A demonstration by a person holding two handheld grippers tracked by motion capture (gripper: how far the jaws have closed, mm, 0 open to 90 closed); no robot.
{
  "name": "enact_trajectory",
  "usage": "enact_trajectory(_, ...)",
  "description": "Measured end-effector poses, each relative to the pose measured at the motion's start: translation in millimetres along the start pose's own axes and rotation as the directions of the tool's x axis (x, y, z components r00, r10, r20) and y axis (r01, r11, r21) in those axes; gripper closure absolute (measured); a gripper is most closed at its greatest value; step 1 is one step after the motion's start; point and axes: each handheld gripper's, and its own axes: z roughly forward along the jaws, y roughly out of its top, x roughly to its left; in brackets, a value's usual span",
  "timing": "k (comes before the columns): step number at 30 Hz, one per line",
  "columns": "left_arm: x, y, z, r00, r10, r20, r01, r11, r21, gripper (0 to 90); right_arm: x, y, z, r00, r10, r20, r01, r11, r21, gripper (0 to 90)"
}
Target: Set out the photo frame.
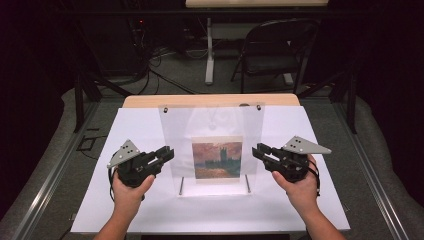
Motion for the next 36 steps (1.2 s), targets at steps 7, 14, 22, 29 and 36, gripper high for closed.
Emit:
enact_trajectory(7, -3.1, -2.0, -2.5, 1.0, 0.002, -0.001, -0.002, 1.0, -0.006, 74.2, 4.2, -1.9, -5.3, 1.0, 0.004, -0.007, -0.004, 1.0, 0.002, 72.0)
enact_trajectory(14, -1.7, -1.9, -1.0, 1.0, 0.0, 0.0, 0.0, 1.0, -0.004, 73.8, 1.1, -2.3, -1.8, 0.9999, 0.011, -0.013, -0.011, 1.0, -0.012, 70.4)
enact_trajectory(22, -2.7, 0.2, -1.6, 1.0, -0.009, -0.002, 0.009, 0.9999, 0.007, 72.9, 0.1, -1.4, -2.6, 0.9993, 0.015, -0.033, -0.015, 1.0, -0.001, 67.0)
enact_trajectory(29, -5.0, 2.9, -3.4, 0.9999, 0.007, -0.014, -0.006, 0.9998, 0.02, 68.7, 1.5, -1.0, -2.7, 0.9989, -0.005, -0.046, 0.005, 1.0, 0.0, 60.1)
enact_trajectory(36, -5.2, 5.1, -10.5, 0.9991, 0.02, -0.038, -0.019, 0.9997, 0.017, 58.0, 0.8, -0.3, -4.8, 0.9992, -0.012, -0.039, 0.013, 1.0, 0.006, 52.5)
